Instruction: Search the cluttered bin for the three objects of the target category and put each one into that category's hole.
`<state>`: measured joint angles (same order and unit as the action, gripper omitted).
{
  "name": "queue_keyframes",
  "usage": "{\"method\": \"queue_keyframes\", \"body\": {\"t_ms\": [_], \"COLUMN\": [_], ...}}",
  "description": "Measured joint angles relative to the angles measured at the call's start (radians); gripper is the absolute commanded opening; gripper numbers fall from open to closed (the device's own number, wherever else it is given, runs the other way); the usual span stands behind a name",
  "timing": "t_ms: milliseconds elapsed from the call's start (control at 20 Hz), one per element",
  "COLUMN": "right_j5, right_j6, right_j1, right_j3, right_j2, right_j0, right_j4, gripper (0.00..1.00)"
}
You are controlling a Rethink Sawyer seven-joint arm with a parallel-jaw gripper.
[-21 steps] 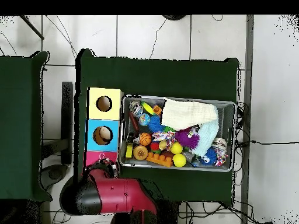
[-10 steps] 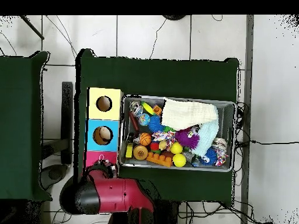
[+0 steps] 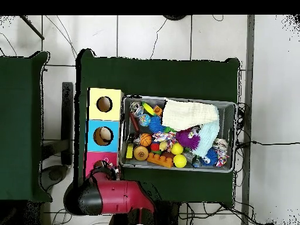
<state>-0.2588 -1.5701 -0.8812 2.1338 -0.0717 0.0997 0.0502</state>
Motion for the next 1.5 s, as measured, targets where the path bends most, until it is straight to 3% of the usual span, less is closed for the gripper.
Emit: {"method": "queue_keyframes", "body": {"t_ms": [1250,1500], "right_j5": [0.0,0.0], "right_j6": [0.0,-0.001], "right_j1": [-0.002,-0.01], "right_j3": [0.004,0.001], "right_j2": [-0.001,-0.014], "right_j0": [0.012,0.055], "right_j4": [0.061,0.095], "gripper": [0.0,0.0]}}
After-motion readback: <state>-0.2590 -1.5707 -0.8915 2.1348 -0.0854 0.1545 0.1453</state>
